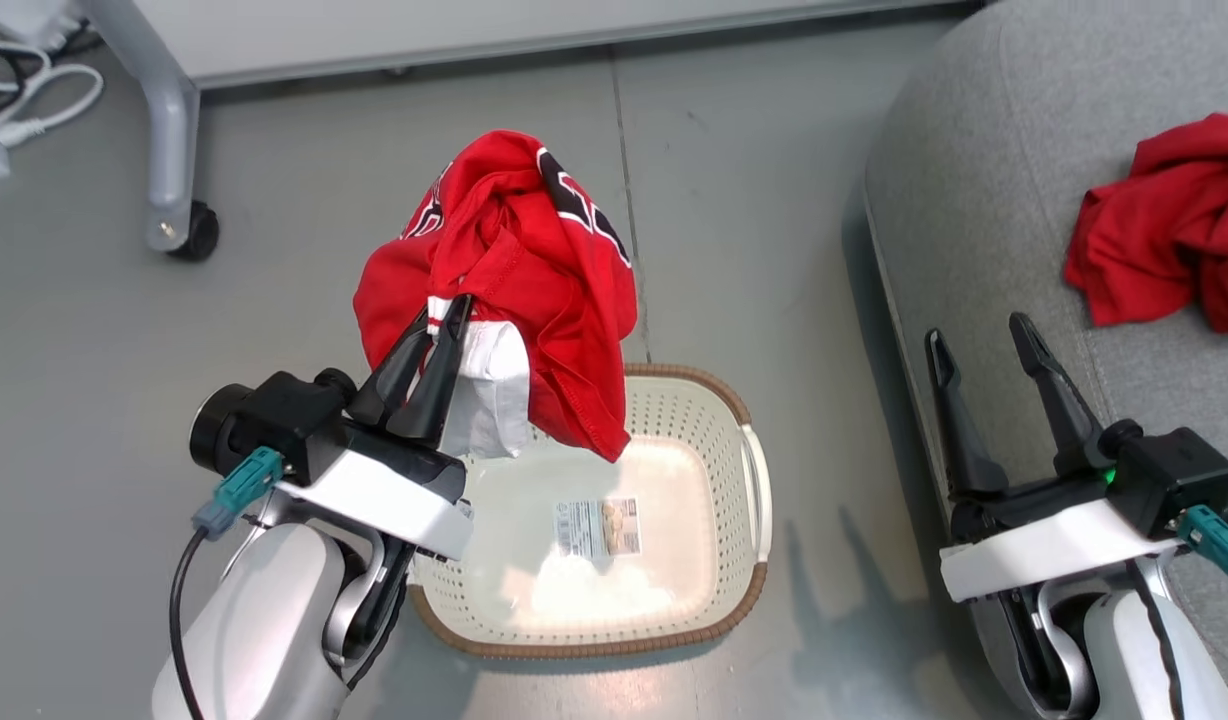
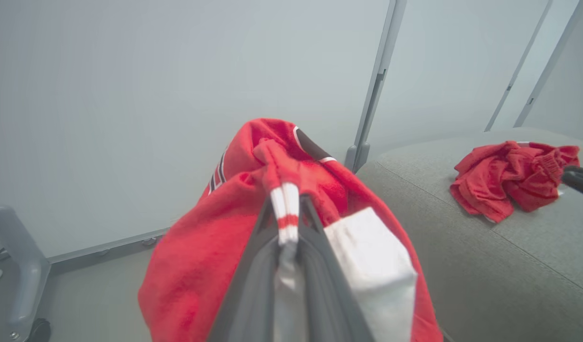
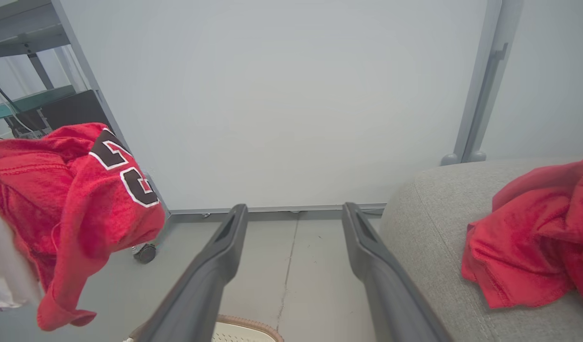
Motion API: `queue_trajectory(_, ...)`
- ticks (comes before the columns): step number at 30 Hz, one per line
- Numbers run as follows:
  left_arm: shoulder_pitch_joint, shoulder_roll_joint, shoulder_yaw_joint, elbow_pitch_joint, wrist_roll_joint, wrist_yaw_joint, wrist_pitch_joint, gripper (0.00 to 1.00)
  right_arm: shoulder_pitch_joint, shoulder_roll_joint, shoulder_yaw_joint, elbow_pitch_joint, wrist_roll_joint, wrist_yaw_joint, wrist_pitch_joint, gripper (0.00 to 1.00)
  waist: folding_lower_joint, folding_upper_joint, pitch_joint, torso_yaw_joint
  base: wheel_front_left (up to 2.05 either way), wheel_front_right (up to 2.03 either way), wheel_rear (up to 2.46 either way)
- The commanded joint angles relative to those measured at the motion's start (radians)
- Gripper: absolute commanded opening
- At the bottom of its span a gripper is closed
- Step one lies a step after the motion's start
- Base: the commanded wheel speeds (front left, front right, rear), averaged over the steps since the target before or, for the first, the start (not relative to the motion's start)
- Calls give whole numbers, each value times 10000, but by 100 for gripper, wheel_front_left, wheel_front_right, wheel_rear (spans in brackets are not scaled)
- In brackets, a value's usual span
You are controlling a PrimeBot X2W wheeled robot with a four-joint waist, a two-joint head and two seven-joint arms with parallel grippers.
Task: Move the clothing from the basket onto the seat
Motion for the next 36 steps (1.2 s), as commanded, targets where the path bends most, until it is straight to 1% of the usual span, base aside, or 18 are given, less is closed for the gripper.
queue_trajectory(1,157,86,56,-180,-76,68,-27,0,168,-52,-23,2,-27,20,67,100,0,0,-409,86,0,0,0)
queue_trajectory(4,366,126,161,-639,-245,112,-9,0,395,-50,-1,9,-46,20,202,100,0,0,-800,106,0,0,0)
queue_trajectory(11,845,174,435,-1451,-515,395,14,0,917,-50,135,33,80,20,409,100,0,0,-1666,24,0,0,0)
queue_trajectory(16,1119,237,447,-1790,-560,492,50,0,1190,-50,211,-5,134,20,499,100,0,0,-2019,-43,0,0,0)
queue_trajectory(27,1775,350,216,-2160,-617,614,192,0,1664,-49,263,-22,266,20,631,100,0,0,-2624,-105,0,0,0)
queue_trajectory(36,2018,398,99,-2209,-606,737,249,0,1795,-50,351,-10,357,20,690,100,0,0,-2867,-69,0,0,0)
